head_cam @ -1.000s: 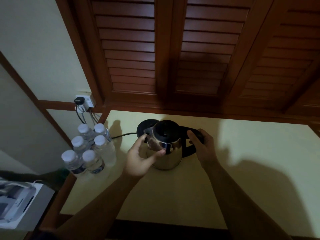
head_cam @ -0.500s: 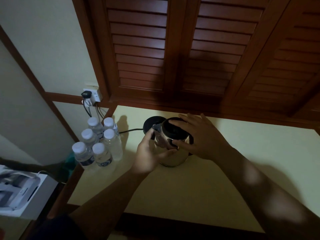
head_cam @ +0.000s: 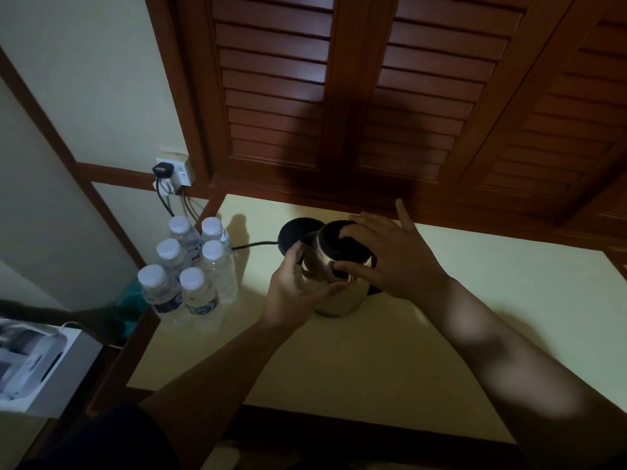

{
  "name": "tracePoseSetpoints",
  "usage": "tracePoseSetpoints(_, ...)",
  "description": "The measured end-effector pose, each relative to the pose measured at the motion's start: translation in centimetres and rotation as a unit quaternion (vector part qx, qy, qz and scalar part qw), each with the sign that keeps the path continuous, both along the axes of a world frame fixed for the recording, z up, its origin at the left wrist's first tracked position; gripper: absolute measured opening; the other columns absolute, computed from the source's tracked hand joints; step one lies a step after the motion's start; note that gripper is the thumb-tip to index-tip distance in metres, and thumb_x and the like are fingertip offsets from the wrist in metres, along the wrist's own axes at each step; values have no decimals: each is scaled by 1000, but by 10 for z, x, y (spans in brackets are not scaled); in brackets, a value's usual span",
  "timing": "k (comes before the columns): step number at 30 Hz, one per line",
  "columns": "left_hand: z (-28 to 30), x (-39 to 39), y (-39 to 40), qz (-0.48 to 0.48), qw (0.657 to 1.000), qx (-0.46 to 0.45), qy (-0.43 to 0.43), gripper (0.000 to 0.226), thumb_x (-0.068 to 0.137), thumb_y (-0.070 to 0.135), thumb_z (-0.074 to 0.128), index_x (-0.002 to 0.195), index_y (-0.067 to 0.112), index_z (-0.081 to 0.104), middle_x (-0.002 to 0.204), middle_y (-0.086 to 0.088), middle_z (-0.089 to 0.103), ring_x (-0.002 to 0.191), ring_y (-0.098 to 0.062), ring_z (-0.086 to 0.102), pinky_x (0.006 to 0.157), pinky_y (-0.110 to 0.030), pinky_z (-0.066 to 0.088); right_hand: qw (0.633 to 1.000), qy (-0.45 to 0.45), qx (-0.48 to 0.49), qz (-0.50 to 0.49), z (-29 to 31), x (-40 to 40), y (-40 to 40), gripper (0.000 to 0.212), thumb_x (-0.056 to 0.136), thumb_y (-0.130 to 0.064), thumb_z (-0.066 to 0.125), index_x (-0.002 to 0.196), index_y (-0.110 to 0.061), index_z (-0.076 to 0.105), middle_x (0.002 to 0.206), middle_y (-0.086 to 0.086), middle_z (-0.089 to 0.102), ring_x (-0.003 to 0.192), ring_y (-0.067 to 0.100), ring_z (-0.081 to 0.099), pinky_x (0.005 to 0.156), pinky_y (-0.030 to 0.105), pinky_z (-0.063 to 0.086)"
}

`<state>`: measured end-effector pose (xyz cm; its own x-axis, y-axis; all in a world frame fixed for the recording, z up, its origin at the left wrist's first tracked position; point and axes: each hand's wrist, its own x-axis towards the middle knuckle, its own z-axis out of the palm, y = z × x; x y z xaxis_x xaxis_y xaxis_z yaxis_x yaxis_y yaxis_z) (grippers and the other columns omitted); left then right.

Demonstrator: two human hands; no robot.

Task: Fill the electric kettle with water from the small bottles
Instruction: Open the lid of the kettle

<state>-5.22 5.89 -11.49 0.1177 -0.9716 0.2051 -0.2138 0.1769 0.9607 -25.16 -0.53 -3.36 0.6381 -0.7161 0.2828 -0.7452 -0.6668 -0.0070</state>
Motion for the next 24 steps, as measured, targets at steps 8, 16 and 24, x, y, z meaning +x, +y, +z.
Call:
tracePoseSetpoints(8,-2,-1,-1,4,1000,4,18,84,70,35,95,141,29,50,131,18,65,128,-3,58,103,-24,51,994,-102,47,-16,16,-4,3,57,95,-70,52,135,-30,57,137,-8,63,131,13,55,129,51,7)
tracePoseSetpoints(16,2,1,-2,-10,1000,2,4,80,68,46,91,136,35,51,130,17,65,127,-5,58,103,-27,52,896,-412,107,-131,-12,-18,32,57,100,-53,56,147,-22,50,141,-7,63,132,13,59,107,27,49)
tracePoseSetpoints(24,9,3,2,-8,1000,-6,-17,85,71,38,94,143,24,51,134,12,64,130,-7,57,108,-44,50,871,-430,55,-231,-13,-29,54,79,101,-48,61,164,-20,23,167,0,36,153,12,32,122,44,38)
